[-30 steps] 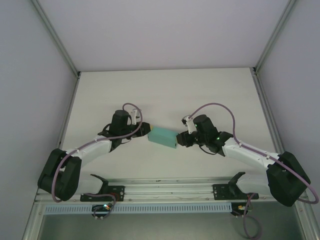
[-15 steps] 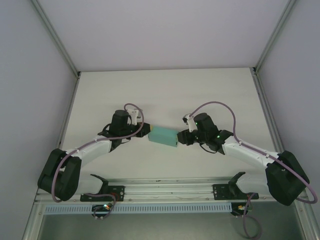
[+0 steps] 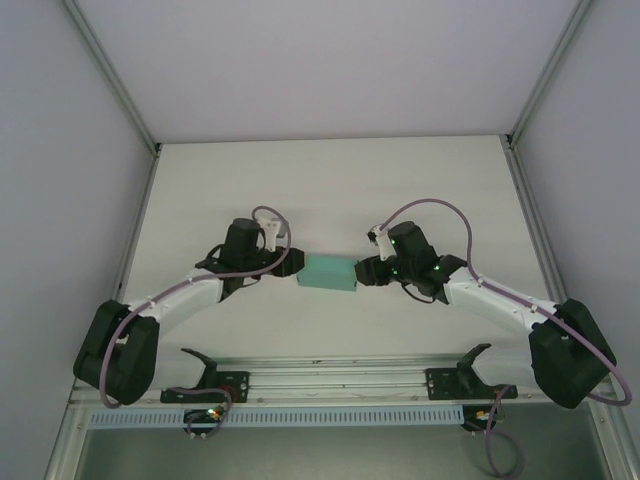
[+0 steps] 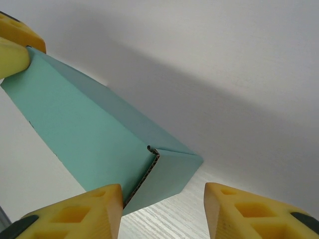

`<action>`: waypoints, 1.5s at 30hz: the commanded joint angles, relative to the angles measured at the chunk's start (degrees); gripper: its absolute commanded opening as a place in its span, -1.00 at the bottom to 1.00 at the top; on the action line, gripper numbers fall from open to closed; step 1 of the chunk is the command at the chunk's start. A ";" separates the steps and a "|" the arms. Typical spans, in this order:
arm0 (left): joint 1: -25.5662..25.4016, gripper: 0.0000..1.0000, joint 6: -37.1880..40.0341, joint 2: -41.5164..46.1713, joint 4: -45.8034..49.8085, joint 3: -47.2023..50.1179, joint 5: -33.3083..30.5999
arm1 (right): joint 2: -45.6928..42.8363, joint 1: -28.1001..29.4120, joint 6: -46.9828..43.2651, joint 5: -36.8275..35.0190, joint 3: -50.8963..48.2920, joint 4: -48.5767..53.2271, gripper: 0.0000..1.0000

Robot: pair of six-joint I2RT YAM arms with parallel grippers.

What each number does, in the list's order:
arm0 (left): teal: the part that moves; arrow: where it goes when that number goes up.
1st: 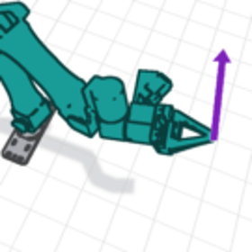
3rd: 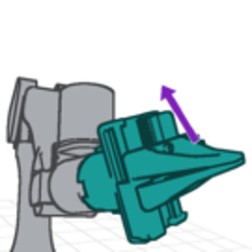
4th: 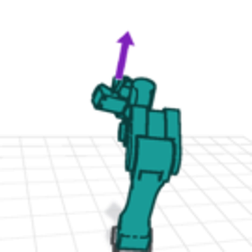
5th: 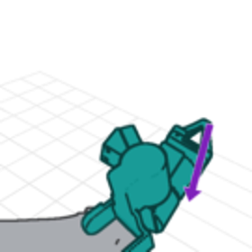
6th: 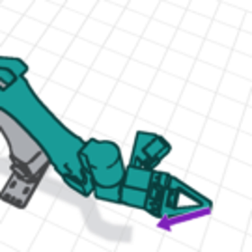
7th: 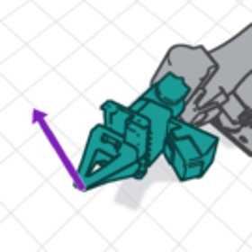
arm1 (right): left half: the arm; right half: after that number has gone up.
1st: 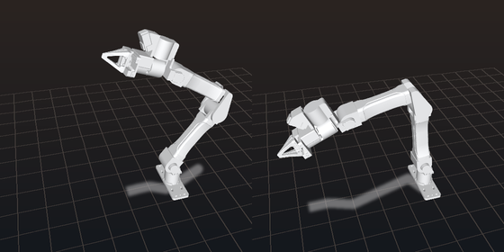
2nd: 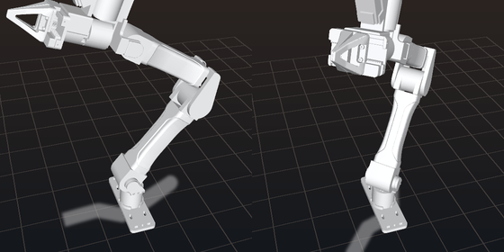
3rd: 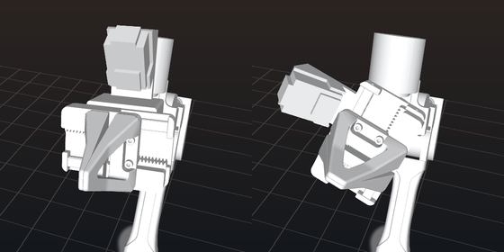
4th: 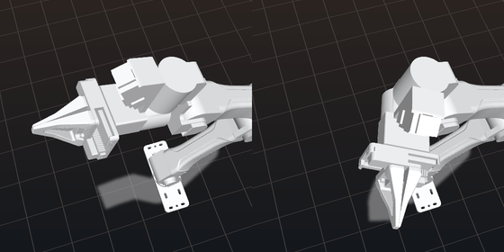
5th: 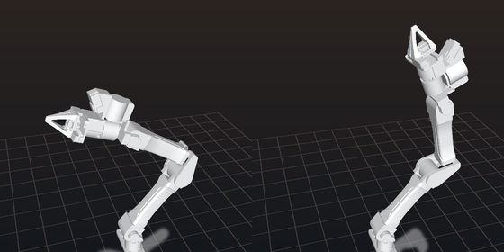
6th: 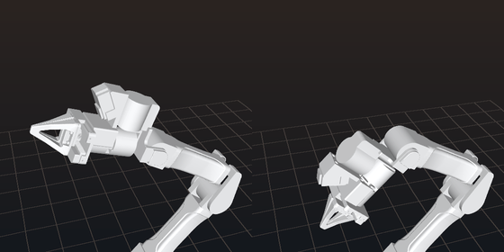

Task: Assemble paper box

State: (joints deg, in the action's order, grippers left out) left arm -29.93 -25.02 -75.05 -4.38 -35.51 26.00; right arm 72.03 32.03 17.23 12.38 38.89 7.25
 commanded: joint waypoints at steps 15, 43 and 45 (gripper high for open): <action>-1.01 0.57 3.98 -0.22 9.87 -6.66 -1.38 | -0.74 -0.30 -5.25 -0.60 5.92 7.00 0.65; -1.09 -0.47 -2.38 -0.52 1.66 3.05 2.79 | 2.82 -0.48 4.28 -0.17 -3.92 -0.68 -0.48; -1.13 -0.68 -2.82 -0.50 0.37 3.15 3.78 | 2.46 -0.46 4.98 0.62 -4.24 -1.55 -0.55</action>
State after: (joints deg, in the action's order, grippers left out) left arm -31.05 -27.75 -74.59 -5.56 -34.41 29.85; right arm 73.65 31.75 21.52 13.69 37.41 0.32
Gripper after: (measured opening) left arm 0.185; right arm 0.235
